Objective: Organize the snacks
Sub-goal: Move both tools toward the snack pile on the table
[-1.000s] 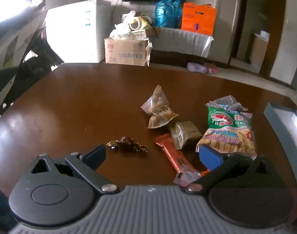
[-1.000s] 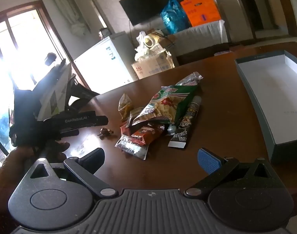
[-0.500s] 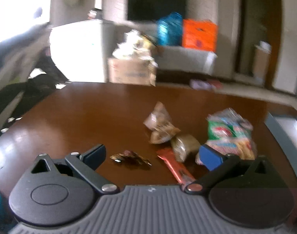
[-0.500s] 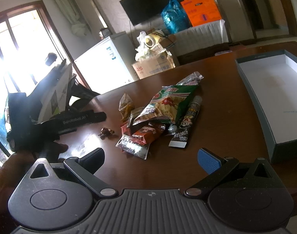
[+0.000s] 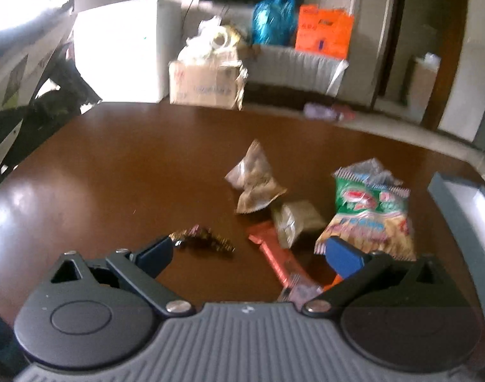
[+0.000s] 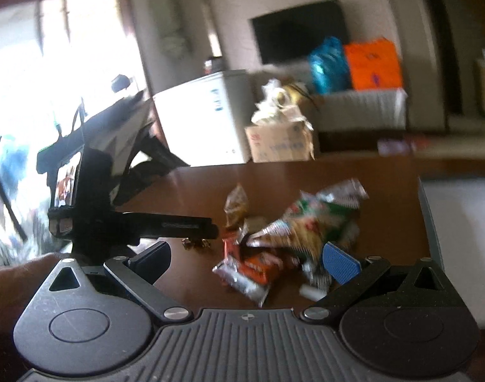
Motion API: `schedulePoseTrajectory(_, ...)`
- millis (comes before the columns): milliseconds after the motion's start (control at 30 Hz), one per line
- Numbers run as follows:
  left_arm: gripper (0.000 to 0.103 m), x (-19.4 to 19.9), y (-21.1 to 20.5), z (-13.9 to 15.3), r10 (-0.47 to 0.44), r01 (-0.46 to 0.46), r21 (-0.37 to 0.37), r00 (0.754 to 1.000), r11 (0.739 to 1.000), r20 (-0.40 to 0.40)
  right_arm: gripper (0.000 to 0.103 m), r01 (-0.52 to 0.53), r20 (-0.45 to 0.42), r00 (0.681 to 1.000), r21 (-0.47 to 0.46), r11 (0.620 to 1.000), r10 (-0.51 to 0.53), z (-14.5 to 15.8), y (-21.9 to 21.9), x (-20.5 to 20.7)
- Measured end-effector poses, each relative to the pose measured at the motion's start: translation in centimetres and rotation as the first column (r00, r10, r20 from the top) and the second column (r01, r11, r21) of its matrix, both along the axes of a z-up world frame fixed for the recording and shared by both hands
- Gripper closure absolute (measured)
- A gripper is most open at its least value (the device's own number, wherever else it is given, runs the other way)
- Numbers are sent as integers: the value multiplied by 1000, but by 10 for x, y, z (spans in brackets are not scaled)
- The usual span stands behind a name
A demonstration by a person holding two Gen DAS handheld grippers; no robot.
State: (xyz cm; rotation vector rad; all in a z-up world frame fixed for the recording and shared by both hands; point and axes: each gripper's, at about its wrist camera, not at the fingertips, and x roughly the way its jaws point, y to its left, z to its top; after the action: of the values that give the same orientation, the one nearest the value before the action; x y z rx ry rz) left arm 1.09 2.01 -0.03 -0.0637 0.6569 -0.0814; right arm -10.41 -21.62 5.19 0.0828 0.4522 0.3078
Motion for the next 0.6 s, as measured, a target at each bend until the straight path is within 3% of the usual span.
schedulePoseTrajectory(100,0,2,2,-3,-6,6,15,1000,1000,-11,0,-19,-8,1000,-82,996,18,0,8,16)
schedulePoseTrajectory(333,0,-13,5,-3,37,-47,63,989,997,146,0,39,-143,988,-92,995,-52,-46,0,37)
schedulePoseTrajectory(600,0,-10,-2,-6,-29,23,71,996,997,87,0,112,-160,980,-63,992,-121,-57,-22,37)
